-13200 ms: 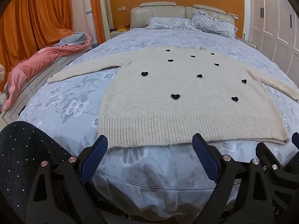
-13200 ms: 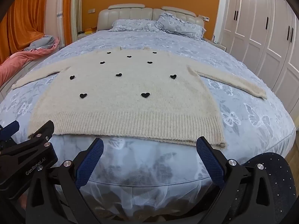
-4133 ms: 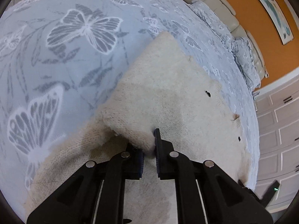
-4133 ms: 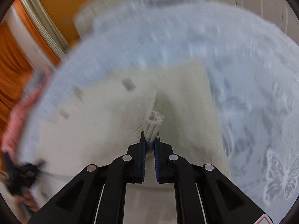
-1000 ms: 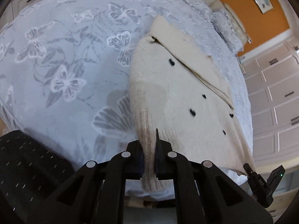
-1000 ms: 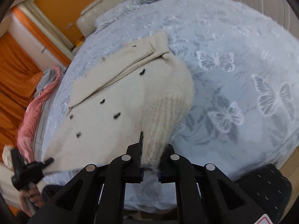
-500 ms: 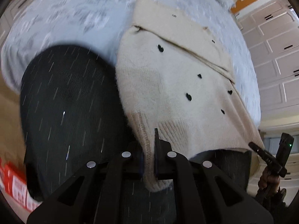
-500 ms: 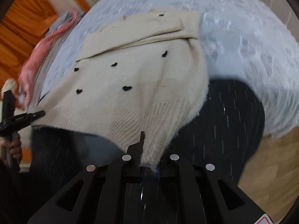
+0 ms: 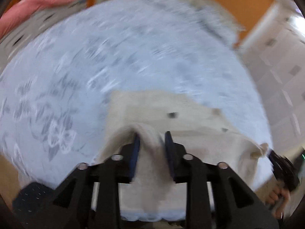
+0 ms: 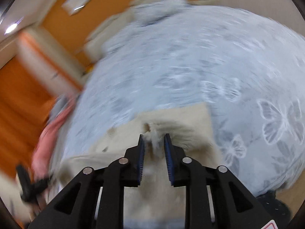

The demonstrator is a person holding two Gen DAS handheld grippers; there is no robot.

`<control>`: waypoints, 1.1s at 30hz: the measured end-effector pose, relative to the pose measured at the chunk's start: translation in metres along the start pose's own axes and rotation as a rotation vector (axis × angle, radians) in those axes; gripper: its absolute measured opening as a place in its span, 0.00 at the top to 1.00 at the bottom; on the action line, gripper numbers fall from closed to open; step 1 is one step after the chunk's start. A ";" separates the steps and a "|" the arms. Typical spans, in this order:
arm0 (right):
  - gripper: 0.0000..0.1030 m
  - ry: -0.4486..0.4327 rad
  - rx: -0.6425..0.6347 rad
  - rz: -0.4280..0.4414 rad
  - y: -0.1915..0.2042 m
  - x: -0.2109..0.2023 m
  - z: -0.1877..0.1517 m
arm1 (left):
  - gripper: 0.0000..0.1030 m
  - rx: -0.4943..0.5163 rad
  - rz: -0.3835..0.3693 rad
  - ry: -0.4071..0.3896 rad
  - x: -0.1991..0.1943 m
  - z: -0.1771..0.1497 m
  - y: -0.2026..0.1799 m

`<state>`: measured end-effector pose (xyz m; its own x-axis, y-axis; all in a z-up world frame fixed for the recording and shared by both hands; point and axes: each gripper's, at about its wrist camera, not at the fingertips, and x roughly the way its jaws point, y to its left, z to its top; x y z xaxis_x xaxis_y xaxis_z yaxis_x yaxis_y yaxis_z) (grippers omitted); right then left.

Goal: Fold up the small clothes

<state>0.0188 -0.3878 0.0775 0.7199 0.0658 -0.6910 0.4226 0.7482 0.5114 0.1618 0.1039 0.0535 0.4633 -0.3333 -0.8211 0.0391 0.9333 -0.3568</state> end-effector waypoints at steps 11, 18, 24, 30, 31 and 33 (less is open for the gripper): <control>0.46 0.066 -0.182 -0.186 -0.019 0.031 -0.017 | 0.39 0.112 0.073 -0.041 0.021 -0.016 -0.003; 0.38 0.161 -0.288 -0.262 -0.008 0.100 0.019 | 0.39 0.079 0.088 0.064 0.084 0.019 0.004; 0.65 0.278 -0.242 -0.207 -0.011 0.132 0.016 | 0.92 0.088 0.022 0.094 0.098 0.026 0.002; 0.93 0.065 -0.261 0.002 0.017 0.040 0.035 | 0.93 0.050 -0.109 -0.109 0.009 0.040 -0.005; 0.93 0.019 -0.249 0.041 0.021 0.021 0.040 | 0.93 0.043 -0.133 -0.141 -0.009 0.044 -0.007; 0.93 -0.106 -0.224 0.115 0.027 -0.018 0.055 | 0.93 0.049 -0.135 -0.228 -0.039 0.057 -0.011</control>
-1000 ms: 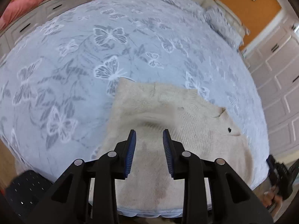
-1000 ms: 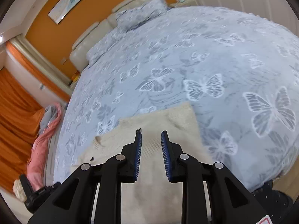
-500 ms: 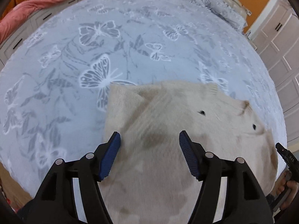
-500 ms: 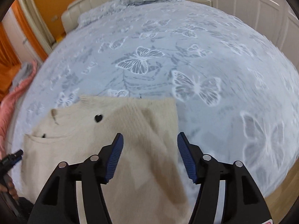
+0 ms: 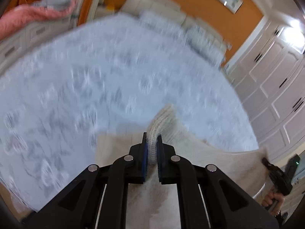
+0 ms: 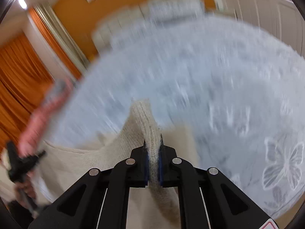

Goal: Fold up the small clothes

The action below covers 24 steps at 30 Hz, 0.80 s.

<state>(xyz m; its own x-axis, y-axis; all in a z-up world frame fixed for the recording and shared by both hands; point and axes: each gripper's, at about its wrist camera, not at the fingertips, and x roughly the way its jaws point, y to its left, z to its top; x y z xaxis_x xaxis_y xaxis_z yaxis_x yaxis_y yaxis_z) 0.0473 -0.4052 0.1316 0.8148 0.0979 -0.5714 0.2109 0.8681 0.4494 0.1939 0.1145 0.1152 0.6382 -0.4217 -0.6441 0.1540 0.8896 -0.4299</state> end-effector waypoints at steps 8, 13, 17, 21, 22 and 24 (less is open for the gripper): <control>0.93 0.278 0.049 -0.268 -0.066 0.142 -0.022 | 0.93 0.016 0.213 0.242 0.140 -0.013 0.027; 0.84 0.308 0.070 -0.286 -0.058 0.146 -0.024 | 0.88 -0.025 0.229 0.284 0.148 -0.032 0.041; 0.83 0.191 -0.070 -0.293 -0.001 0.094 -0.028 | 0.82 0.039 0.276 0.195 0.100 -0.026 0.015; 0.83 0.397 -0.194 -0.015 0.096 0.110 -0.104 | 0.68 0.139 0.173 0.206 0.075 -0.061 -0.051; 0.84 0.448 -0.205 0.040 0.112 0.117 -0.123 | 0.68 0.151 0.147 0.245 0.077 -0.072 -0.062; 0.86 0.553 -0.261 0.090 0.145 0.132 -0.170 | 0.66 0.186 0.116 0.332 0.089 -0.103 -0.083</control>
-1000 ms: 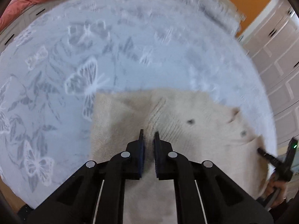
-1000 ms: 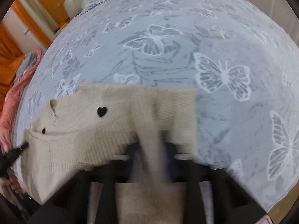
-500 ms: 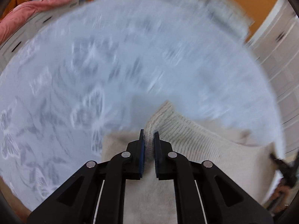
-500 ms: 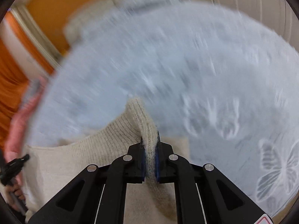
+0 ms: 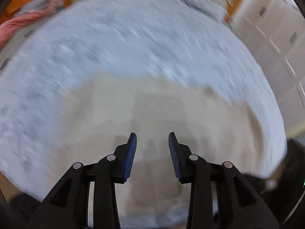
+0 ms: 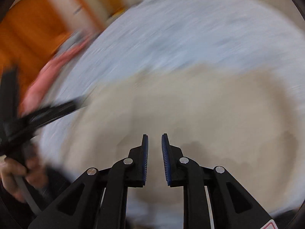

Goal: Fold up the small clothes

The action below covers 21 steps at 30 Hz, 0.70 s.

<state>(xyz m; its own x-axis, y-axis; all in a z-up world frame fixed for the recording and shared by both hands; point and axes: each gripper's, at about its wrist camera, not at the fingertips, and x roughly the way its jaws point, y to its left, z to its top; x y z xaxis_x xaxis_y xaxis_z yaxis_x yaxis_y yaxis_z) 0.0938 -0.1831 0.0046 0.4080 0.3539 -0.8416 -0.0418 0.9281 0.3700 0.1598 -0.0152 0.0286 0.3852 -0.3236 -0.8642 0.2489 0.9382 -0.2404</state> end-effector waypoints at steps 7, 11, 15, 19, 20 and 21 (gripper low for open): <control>1.00 0.011 0.189 -0.155 -0.094 -0.040 -0.041 | 0.66 -0.031 0.199 0.101 0.006 -0.052 0.066; 0.98 -0.003 0.462 -0.272 -0.182 -0.099 -0.076 | 0.69 -0.100 0.195 0.108 -0.016 -0.080 0.119; 0.78 -0.061 0.485 -0.353 -0.188 -0.134 -0.081 | 0.66 -0.212 0.157 0.070 -0.035 -0.089 0.130; 0.43 -0.069 0.586 -0.254 -0.185 -0.135 -0.099 | 0.13 -0.404 0.116 0.025 -0.040 -0.101 0.138; 0.43 -0.063 0.585 -0.263 -0.183 -0.134 -0.102 | 0.13 -0.451 0.116 0.025 -0.038 -0.105 0.142; 0.42 -0.062 0.567 -0.285 -0.179 -0.131 -0.100 | 0.13 -0.504 0.089 0.029 -0.035 -0.108 0.147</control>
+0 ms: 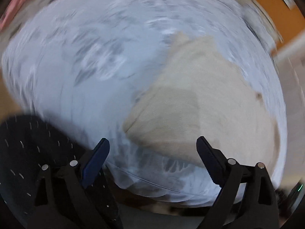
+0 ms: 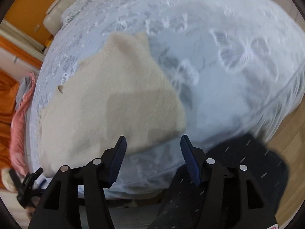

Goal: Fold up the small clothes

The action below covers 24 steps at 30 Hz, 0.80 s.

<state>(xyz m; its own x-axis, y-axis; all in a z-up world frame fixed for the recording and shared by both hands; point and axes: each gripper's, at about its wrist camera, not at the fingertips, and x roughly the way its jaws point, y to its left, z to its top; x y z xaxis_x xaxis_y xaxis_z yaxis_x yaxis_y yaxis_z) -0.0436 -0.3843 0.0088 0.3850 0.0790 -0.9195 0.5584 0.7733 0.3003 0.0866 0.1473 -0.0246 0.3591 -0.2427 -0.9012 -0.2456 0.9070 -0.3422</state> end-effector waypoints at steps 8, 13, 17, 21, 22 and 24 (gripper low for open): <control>0.26 0.107 0.096 0.075 0.018 0.057 0.014 | 0.06 -0.125 0.004 0.088 0.038 0.015 -0.001; 0.86 -0.050 0.129 0.237 0.027 0.014 0.035 | 0.75 -0.118 -0.103 0.035 0.006 0.040 -0.015; 0.92 -0.164 0.025 0.321 0.043 -0.057 0.035 | 0.88 -0.023 -0.187 -0.023 -0.055 0.045 -0.025; 0.93 -0.134 -0.058 0.193 0.035 -0.055 0.009 | 0.88 0.032 -0.131 0.015 -0.063 0.021 -0.013; 0.93 -0.083 -0.047 0.125 0.026 -0.034 0.003 | 0.88 0.037 -0.102 0.035 -0.055 0.016 -0.007; 0.93 0.035 0.016 0.053 -0.001 0.005 -0.009 | 0.88 0.013 -0.044 0.115 -0.020 0.000 0.011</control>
<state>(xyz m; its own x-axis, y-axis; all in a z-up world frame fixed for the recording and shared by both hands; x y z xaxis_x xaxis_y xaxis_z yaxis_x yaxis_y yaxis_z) -0.0489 -0.3787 0.0011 0.3886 0.1423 -0.9103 0.5496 0.7572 0.3530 0.0768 0.1620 -0.0101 0.2635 -0.3194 -0.9103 -0.2203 0.8987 -0.3791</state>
